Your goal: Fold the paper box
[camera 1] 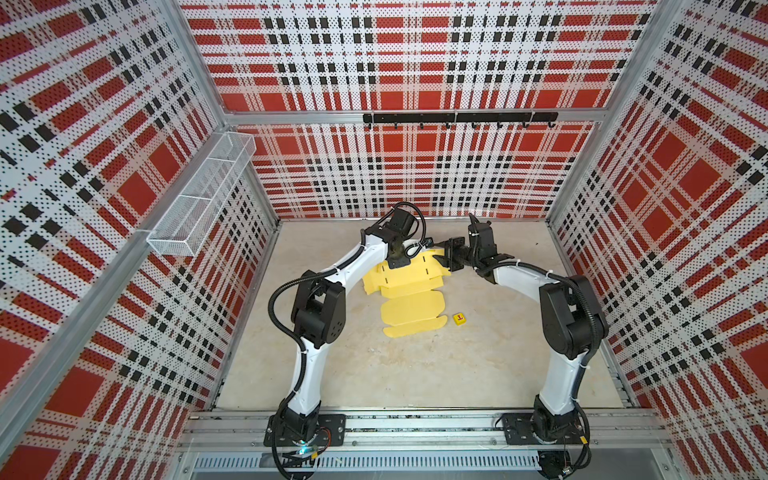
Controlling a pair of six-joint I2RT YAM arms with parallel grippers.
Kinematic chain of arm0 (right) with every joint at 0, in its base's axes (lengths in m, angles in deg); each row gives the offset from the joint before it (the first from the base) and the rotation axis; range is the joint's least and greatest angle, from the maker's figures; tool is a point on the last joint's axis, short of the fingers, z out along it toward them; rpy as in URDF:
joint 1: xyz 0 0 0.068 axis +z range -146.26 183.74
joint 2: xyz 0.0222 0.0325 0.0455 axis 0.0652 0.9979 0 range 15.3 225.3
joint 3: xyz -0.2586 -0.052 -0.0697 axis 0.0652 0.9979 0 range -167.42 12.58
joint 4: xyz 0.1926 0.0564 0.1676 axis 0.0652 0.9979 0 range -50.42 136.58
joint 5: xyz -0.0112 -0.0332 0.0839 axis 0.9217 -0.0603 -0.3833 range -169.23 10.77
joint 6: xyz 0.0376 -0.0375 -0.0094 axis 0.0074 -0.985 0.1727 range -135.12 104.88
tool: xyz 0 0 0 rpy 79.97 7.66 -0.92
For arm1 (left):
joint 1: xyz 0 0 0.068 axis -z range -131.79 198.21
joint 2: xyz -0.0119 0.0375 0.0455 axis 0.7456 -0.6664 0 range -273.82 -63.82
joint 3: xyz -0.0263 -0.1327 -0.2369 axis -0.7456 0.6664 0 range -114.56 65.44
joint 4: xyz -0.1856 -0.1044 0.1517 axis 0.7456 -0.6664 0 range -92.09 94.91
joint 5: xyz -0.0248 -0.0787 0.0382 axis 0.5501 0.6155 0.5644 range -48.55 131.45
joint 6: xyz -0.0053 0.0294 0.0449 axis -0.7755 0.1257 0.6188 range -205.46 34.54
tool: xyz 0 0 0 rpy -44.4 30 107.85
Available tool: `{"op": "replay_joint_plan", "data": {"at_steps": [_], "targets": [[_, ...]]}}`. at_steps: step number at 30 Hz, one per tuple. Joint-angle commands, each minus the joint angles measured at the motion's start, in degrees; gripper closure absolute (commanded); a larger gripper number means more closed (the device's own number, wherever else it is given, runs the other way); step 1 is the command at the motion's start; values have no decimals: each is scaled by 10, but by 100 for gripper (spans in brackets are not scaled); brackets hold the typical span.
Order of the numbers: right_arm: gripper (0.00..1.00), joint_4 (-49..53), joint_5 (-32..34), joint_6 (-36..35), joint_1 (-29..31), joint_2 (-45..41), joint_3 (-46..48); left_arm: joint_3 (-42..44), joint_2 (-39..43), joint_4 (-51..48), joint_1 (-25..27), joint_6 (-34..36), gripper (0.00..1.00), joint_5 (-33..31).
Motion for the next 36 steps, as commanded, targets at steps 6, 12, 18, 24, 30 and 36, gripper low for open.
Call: {"op": "replay_joint_plan", "data": {"at_steps": [6,12,18,24,30,36], "targets": [[68,-27,0,12,4,20,-21,10,28,10,10,8,95,14],[92,-54,-26,19,3,45,-33,41,46,27,13,21,92,7],[100,-22,-38,-4,-5,41,-48,65,71,37,12,18,77,2],[100,0,-42,-31,-12,34,-56,84,109,33,-9,-13,57,18],[100,1,-46,-48,-14,22,-41,112,152,9,-46,-18,45,80],[100,-11,-58,-55,-15,25,-32,144,162,26,-58,10,45,105]]}}
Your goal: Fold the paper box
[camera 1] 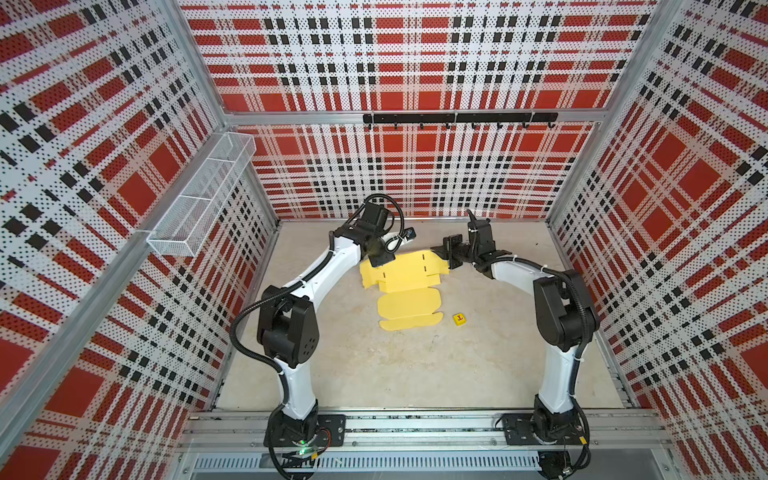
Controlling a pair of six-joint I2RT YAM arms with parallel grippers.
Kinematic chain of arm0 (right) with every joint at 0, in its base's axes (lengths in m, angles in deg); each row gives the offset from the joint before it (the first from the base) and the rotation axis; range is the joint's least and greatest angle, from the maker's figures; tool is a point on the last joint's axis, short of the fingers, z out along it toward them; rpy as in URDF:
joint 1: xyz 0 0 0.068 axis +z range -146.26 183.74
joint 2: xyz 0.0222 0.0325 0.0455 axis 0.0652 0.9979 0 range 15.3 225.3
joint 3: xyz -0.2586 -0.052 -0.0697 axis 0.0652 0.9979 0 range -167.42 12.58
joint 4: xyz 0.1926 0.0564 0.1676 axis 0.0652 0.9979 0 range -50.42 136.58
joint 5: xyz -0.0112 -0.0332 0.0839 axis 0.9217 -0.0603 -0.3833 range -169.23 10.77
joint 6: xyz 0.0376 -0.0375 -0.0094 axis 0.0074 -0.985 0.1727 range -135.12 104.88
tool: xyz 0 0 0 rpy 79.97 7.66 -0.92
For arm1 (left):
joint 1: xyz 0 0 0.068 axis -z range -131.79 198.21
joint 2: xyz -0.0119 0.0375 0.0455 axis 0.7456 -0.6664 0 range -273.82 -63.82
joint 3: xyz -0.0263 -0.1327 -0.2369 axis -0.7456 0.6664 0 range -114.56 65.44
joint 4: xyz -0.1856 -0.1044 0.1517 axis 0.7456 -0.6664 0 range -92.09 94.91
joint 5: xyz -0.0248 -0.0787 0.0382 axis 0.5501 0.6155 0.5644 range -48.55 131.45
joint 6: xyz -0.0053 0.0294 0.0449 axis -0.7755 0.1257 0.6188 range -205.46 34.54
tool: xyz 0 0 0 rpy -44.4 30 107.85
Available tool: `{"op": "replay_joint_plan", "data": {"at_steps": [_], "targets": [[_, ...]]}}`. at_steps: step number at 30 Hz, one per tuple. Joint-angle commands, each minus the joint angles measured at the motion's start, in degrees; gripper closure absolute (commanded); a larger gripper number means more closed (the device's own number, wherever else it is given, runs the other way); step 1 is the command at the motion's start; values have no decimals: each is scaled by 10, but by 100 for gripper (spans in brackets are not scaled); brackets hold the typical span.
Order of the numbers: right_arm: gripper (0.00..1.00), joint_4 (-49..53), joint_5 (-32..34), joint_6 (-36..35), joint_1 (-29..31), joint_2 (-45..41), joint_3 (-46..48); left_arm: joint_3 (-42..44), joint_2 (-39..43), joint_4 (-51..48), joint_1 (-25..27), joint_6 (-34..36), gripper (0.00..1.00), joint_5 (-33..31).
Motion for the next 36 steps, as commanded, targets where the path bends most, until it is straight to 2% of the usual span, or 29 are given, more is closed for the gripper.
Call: {"op": "replay_joint_plan", "data": {"at_steps": [1,10,21,25,29,36], "targets": [[100,-20,-5,-7,-3,-18,11,22,9,6,1,23,45,33],[100,2,-16,-38,-11,-11,-13,59,-6,75,7,31,48,26],[100,10,-28,-57,-18,0,-30,74,-21,127,6,37,58,42],[100,13,-30,-64,-18,4,-32,78,-25,146,6,44,62,45],[100,13,-32,-64,-18,9,-36,84,-29,168,6,56,71,41],[100,27,-32,-75,-23,13,-43,99,-28,204,1,63,78,40]]}}
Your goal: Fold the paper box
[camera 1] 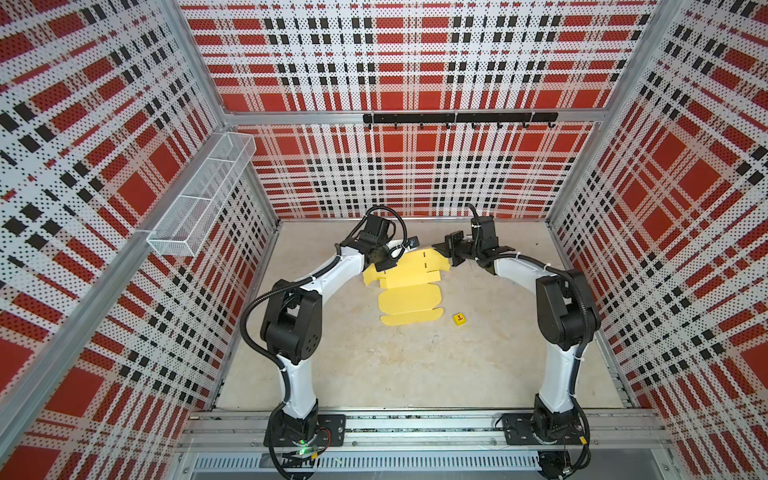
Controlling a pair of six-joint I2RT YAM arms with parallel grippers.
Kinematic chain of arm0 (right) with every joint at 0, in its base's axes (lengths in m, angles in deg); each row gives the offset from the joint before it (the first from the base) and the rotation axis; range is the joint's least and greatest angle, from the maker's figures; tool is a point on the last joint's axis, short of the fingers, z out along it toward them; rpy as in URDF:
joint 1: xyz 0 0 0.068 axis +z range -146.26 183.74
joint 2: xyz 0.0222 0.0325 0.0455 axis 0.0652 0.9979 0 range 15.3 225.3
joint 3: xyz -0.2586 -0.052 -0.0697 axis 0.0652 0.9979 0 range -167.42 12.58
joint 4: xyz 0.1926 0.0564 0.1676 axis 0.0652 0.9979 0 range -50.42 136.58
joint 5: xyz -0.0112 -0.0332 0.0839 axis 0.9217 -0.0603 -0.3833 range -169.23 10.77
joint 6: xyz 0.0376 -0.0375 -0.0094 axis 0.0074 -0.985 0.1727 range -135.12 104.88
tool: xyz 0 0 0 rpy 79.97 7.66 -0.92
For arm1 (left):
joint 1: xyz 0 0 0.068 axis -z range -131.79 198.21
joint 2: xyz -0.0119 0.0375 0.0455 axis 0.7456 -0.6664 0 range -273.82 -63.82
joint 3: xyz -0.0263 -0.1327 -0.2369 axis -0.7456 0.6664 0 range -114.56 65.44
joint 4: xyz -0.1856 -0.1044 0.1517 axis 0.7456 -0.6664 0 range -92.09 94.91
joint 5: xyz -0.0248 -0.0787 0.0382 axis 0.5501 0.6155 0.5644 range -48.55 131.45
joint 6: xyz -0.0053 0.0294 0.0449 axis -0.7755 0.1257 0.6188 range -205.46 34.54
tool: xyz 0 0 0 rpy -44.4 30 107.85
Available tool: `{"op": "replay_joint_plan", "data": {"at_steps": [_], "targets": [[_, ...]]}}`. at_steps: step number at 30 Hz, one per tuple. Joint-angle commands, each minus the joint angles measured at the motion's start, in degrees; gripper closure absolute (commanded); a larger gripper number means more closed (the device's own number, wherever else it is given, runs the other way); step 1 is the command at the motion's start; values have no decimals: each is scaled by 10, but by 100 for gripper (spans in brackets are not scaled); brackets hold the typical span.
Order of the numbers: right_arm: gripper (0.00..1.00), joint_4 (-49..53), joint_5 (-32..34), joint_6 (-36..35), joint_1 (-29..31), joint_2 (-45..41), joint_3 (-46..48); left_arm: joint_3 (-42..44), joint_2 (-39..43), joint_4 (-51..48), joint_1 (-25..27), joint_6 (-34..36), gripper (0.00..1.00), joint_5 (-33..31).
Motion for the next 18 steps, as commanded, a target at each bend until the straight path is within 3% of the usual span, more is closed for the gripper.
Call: {"op": "replay_joint_plan", "data": {"at_steps": [1,10,15,18], "targets": [[100,-3,1,-10,-5,11,-19,7,-7,28,-2,17,79,10],[100,8,5,-17,-7,12,-25,4,-8,32,2,28,97,21],[86,22,14,-16,-7,6,-28,7,-8,44,6,27,99,15],[73,45,22,-26,-5,-1,-36,8,-9,52,9,26,99,9]]}}
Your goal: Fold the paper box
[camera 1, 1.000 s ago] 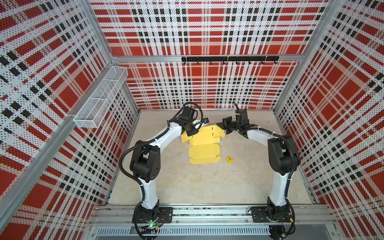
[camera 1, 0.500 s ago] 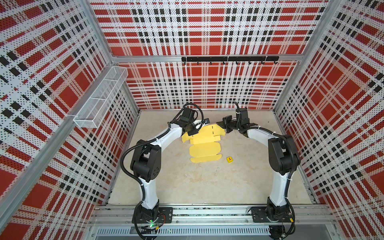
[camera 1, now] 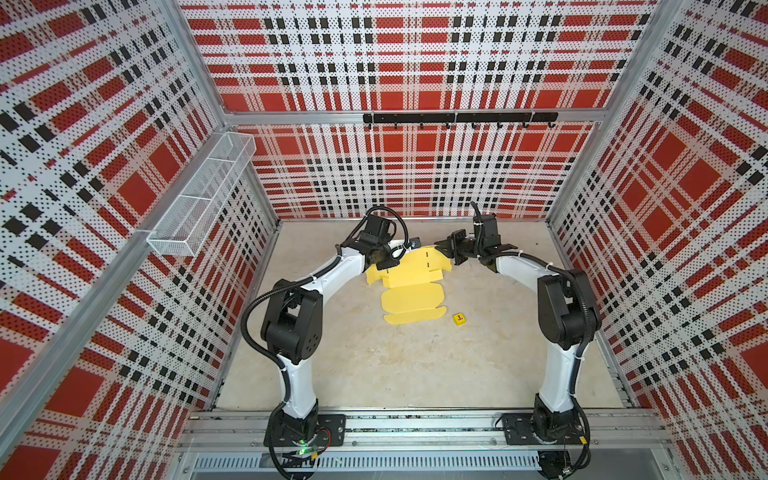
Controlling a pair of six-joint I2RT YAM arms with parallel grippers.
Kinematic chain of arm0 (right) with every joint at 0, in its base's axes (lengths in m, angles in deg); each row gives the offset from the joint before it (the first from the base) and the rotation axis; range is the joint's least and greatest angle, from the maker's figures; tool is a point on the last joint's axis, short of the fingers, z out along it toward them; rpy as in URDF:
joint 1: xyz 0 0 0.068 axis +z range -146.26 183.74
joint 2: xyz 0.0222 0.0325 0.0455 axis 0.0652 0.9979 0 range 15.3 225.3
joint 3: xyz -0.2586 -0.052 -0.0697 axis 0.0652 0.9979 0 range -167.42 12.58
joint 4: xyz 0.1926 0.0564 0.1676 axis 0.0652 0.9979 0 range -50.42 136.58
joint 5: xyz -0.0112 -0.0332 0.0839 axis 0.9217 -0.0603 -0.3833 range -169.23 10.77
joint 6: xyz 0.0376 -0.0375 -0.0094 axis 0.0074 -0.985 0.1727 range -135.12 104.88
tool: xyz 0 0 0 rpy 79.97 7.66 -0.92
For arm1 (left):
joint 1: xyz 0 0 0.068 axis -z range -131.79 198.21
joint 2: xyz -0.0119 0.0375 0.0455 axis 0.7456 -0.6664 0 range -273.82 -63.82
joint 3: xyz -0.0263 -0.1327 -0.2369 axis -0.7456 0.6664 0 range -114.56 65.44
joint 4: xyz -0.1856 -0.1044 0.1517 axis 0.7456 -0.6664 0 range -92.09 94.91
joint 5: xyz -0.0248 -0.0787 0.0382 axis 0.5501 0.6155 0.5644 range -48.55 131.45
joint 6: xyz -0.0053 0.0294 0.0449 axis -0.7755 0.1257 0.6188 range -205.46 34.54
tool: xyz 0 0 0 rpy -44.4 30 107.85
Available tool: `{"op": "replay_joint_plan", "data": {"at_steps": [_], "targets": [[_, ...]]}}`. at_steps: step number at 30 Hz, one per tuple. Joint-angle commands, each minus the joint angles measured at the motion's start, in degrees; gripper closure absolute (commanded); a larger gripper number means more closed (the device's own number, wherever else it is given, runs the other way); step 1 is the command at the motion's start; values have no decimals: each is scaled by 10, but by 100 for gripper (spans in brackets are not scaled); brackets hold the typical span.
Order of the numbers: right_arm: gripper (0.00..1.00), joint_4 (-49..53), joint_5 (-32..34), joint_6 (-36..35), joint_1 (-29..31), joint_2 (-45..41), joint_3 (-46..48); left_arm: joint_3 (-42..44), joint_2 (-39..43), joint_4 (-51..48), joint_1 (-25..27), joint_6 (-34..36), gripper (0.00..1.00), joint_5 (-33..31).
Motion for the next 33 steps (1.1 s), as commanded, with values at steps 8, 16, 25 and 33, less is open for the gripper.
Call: {"op": "replay_joint_plan", "data": {"at_steps": [8,16,25,33], "targets": [[62,76,39,-24,24,-3,-53,13,-6,46,11,2,99,-11],[57,99,60,-16,53,18,-78,19,-4,59,16,2,98,-13],[53,140,60,-33,49,-4,-75,25,-7,79,17,3,98,-21],[50,155,62,-38,40,-16,-64,35,-6,82,21,10,98,-29]]}}
